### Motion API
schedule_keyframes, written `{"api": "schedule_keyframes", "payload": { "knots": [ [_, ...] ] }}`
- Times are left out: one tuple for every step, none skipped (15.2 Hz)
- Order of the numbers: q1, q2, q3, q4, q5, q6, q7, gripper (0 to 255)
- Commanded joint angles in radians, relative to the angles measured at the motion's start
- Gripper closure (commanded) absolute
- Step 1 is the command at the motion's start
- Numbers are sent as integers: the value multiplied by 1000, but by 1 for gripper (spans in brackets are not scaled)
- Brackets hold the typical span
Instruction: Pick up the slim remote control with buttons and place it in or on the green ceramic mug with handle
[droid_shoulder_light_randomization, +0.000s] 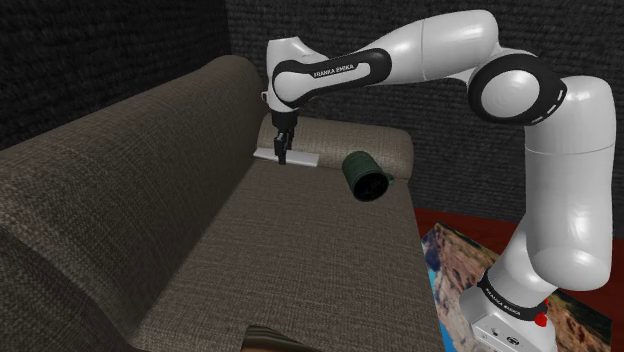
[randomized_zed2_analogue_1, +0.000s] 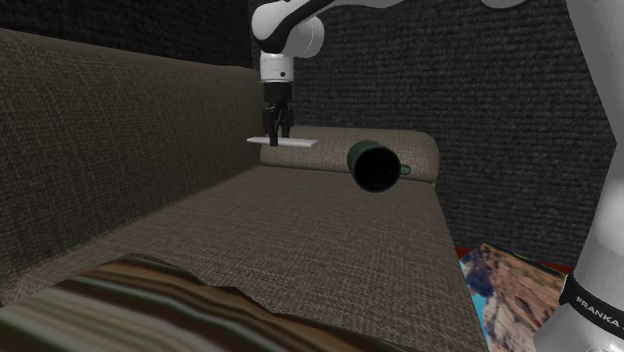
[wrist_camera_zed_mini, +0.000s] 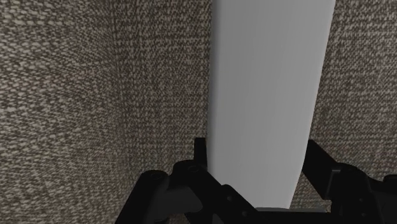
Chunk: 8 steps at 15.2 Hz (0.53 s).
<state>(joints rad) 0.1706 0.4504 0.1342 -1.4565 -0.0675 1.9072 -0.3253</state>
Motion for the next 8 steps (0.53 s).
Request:
{"api": "schedule_keyframes", "payload": {
  "knots": [
    [0,-5,0,20,1,-24,-1,255],
    [0,-6,1,30,1,-37,-1,255],
    [1,-8,1,41,2,-49,-2,255],
    [1,-9,1,53,2,-62,-2,255],
    [1,-10,1,65,2,-75,-2,255],
    [2,-11,1,77,3,-88,-3,255],
    [2,-12,2,90,3,-101,-3,255],
    [2,-12,2,103,3,-114,-3,255]
  ]
}}
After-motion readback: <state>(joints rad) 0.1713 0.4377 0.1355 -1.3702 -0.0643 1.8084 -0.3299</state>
